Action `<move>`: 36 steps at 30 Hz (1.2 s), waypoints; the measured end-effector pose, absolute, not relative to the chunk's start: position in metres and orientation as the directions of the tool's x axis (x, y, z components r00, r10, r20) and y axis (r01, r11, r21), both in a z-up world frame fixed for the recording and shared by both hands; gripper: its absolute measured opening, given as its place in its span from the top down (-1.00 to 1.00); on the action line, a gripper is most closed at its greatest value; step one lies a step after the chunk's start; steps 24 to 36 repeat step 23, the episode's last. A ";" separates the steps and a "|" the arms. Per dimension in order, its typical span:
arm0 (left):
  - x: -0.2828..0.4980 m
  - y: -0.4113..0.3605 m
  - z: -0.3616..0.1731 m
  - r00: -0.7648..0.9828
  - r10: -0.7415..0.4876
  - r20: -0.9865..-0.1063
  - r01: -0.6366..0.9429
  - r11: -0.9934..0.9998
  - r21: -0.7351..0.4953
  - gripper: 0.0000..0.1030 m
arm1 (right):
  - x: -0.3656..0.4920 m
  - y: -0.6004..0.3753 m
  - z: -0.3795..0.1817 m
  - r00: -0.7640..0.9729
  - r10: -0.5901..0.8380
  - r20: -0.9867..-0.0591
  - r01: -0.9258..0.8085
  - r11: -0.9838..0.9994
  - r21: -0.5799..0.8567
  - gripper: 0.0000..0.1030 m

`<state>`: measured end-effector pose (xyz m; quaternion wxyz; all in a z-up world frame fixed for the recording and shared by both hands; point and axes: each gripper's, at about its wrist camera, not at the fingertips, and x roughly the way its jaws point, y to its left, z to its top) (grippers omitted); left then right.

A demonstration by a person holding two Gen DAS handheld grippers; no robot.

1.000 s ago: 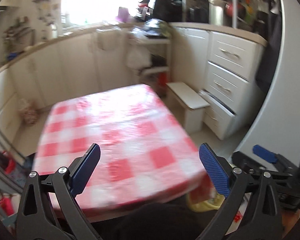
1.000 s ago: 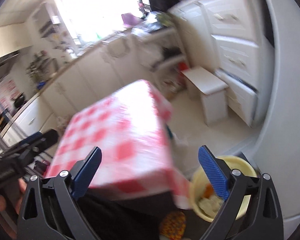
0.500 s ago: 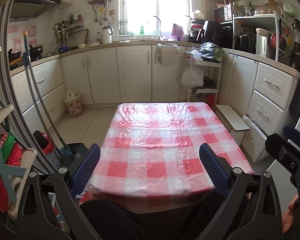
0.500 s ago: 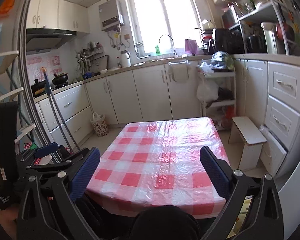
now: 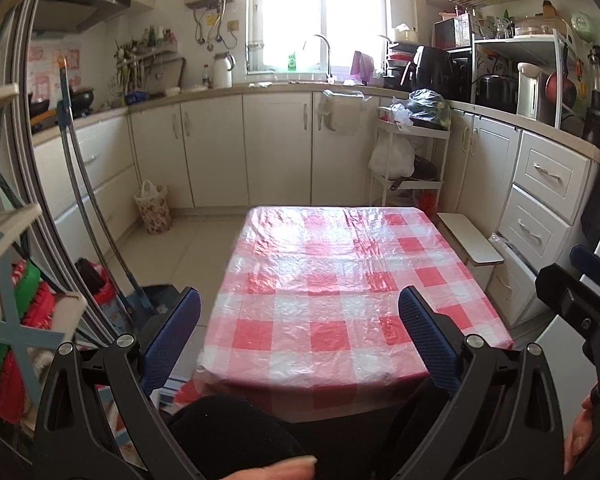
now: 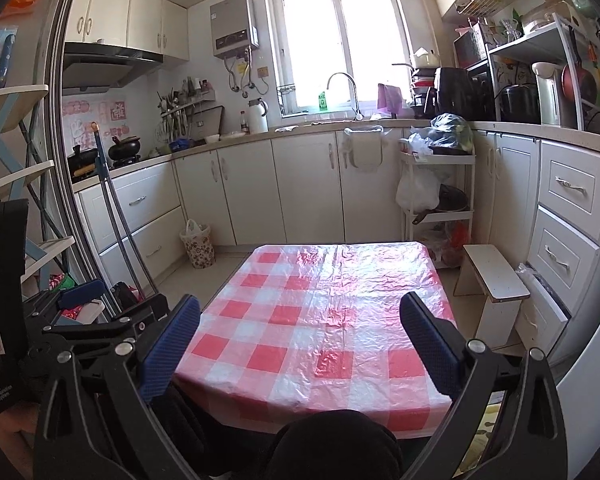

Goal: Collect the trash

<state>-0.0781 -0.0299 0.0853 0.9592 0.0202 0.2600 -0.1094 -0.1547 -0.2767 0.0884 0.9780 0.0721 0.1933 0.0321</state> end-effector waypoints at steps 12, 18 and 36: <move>-0.083 -0.028 0.080 0.857 -0.281 -0.431 0.300 0.954 -0.027 -0.86 | -0.141 -0.272 0.077 0.911 0.084 -0.404 -0.024 0.988 0.150 -0.86; -0.051 -0.027 0.054 0.787 -0.388 -0.480 0.344 0.921 -0.181 -0.86 | -0.126 -0.273 0.072 0.905 0.053 -0.421 0.004 0.991 0.135 -0.86; -0.026 -0.025 0.029 0.739 -0.363 -0.568 0.325 0.930 -0.172 -0.86 | -0.113 -0.277 0.057 0.886 0.042 -0.462 0.030 0.989 0.148 -0.86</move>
